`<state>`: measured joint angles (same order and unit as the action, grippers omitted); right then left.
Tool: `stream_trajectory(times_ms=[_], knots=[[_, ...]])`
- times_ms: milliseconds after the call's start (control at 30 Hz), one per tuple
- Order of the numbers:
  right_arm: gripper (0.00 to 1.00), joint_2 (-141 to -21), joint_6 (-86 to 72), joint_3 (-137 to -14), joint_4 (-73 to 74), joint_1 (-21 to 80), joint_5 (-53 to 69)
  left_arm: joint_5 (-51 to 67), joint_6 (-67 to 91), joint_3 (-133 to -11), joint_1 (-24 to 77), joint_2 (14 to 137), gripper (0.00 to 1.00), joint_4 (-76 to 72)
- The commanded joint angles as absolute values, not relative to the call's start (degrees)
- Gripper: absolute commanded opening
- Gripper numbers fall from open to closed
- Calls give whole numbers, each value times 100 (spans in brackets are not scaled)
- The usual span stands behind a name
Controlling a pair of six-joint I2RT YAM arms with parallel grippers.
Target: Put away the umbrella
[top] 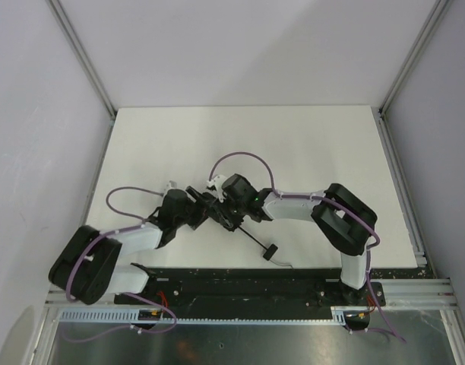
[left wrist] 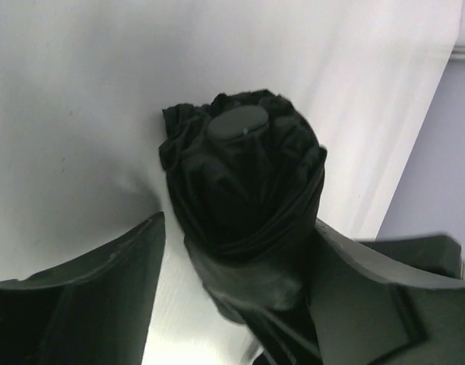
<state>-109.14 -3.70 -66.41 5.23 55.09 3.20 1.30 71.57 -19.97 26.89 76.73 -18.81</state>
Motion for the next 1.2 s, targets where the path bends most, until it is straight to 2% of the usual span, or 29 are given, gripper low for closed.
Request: stream_trajectory(times_ms=[0,100,200,800,967,1167], knots=[[0,-10589,-353,-6349,450,5101,1448,600,6736,-1609,2553,7047,81,-1208],[0,-10377,-501,-6310,365,4960,1883,822,6868,-1494,2477,6698,95,-1265],[0,-10206,-623,-6303,284,4900,2225,996,7033,-1437,2459,6461,99,-1334],[0,-9622,-939,-6302,71,5004,2501,1317,8059,-1582,2444,5891,99,-1670],[0,-9493,-892,-6301,331,4940,1917,1417,8010,-1568,2458,5742,99,-1496],[0,-9203,-363,-6319,773,4736,1072,1364,7835,-1305,2446,4725,99,-1290]])
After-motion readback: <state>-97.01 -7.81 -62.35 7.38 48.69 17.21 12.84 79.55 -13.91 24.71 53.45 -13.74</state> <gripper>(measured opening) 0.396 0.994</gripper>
